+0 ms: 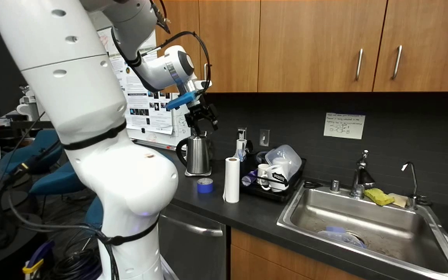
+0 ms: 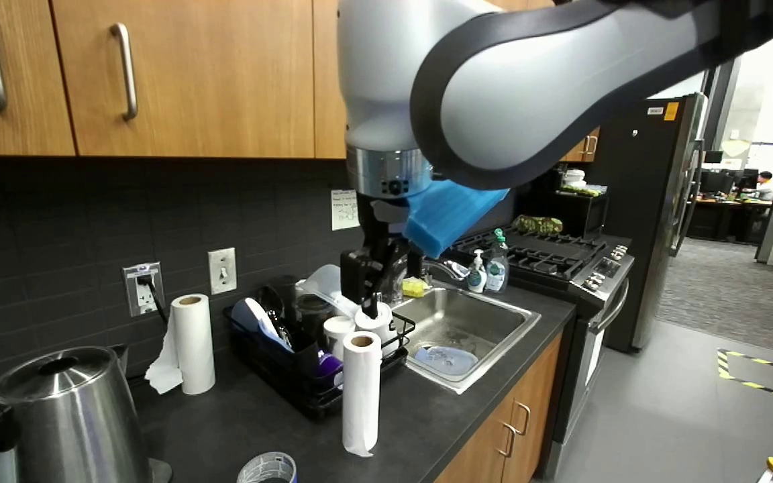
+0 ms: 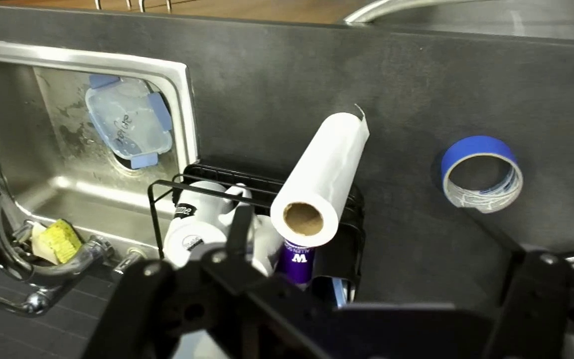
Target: Move the blue tape to the left
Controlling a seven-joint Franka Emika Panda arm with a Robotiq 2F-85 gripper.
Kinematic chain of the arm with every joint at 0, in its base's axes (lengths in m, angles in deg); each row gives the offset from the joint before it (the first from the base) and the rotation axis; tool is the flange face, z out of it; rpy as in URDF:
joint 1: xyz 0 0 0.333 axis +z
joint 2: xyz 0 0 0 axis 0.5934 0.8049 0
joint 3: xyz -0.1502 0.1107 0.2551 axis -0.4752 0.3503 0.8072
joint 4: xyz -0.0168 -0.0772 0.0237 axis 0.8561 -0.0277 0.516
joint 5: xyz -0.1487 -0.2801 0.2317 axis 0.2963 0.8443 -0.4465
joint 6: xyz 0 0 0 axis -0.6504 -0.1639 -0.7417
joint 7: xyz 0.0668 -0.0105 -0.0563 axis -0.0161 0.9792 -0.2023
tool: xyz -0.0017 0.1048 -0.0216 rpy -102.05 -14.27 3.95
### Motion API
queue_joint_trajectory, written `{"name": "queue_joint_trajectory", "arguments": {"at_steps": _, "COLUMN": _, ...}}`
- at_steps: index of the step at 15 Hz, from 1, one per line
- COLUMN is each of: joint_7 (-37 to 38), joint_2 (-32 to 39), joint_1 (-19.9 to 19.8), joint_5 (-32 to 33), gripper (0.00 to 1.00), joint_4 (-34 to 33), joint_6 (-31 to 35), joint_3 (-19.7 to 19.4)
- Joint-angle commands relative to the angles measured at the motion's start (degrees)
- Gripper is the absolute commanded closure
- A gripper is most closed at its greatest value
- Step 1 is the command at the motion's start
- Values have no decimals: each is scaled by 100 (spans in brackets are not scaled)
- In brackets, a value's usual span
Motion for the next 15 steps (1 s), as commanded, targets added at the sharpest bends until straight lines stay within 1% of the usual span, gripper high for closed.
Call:
{"name": "queue_joint_trajectory", "arguments": {"at_steps": 1, "joint_7": 126, "joint_2": 669, "joint_1": 234, "joint_5": 303, "gripper": 0, "joint_4": -446, "joint_6": -76, "joint_3": -8}}
{"name": "queue_joint_trajectory", "arguments": {"at_steps": 5, "joint_7": 99, "joint_2": 1185, "joint_1": 475, "joint_5": 510, "gripper": 0, "joint_4": -649, "joint_6": -121, "joint_3": -92}}
{"name": "queue_joint_trajectory", "arguments": {"at_steps": 9, "joint_7": 108, "joint_2": 1620, "joint_1": 702, "joint_5": 606, "gripper": 0, "joint_4": -698, "joint_6": -83, "joint_3": -228}}
{"name": "queue_joint_trajectory", "arguments": {"at_steps": 15, "joint_7": 174, "joint_2": 2005, "joint_1": 1032, "joint_5": 758, "gripper": 0, "joint_4": -859, "joint_6": 69, "joint_3": -446}}
